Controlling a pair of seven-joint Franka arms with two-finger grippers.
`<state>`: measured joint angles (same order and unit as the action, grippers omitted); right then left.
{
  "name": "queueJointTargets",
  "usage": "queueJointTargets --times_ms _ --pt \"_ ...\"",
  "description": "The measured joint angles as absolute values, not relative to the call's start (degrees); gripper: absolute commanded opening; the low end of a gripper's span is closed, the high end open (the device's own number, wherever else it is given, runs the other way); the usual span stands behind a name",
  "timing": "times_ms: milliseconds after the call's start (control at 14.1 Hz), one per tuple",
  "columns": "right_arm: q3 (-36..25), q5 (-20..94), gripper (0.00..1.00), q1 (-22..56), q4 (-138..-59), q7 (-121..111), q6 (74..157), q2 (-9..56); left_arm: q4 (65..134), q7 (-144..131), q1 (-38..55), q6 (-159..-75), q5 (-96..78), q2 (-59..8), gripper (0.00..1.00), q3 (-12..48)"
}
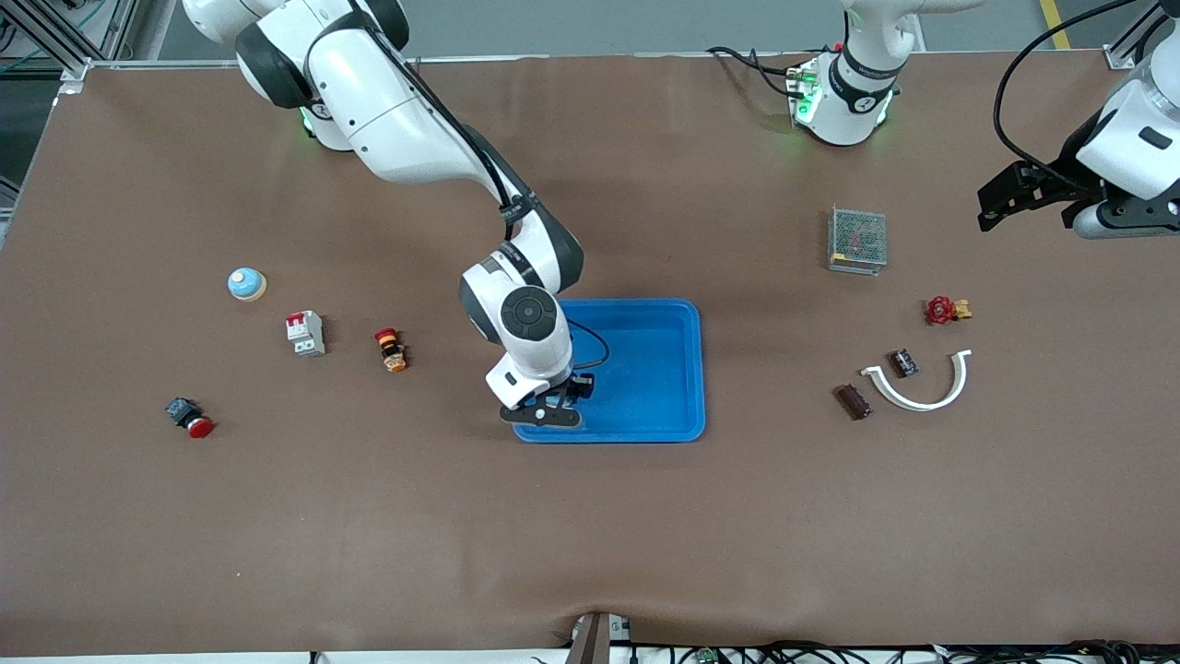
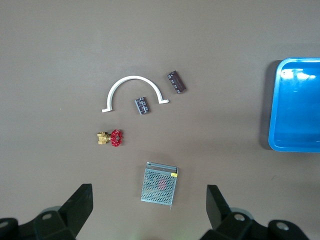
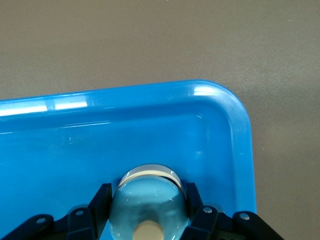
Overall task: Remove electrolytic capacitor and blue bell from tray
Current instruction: 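Lift the second bell out of the tray with the right gripper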
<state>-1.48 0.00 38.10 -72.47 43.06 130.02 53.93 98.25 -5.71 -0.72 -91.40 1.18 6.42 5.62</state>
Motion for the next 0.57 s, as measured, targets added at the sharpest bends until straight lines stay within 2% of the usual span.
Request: queueJointTargets --times_ms 569 --pt "-2.1 0.0 0.00 36.1 -70.6 41.9 121.3 51.1 98.3 -5.7 -0.7 -91.4 1.2 6.1 1.00 5.6"
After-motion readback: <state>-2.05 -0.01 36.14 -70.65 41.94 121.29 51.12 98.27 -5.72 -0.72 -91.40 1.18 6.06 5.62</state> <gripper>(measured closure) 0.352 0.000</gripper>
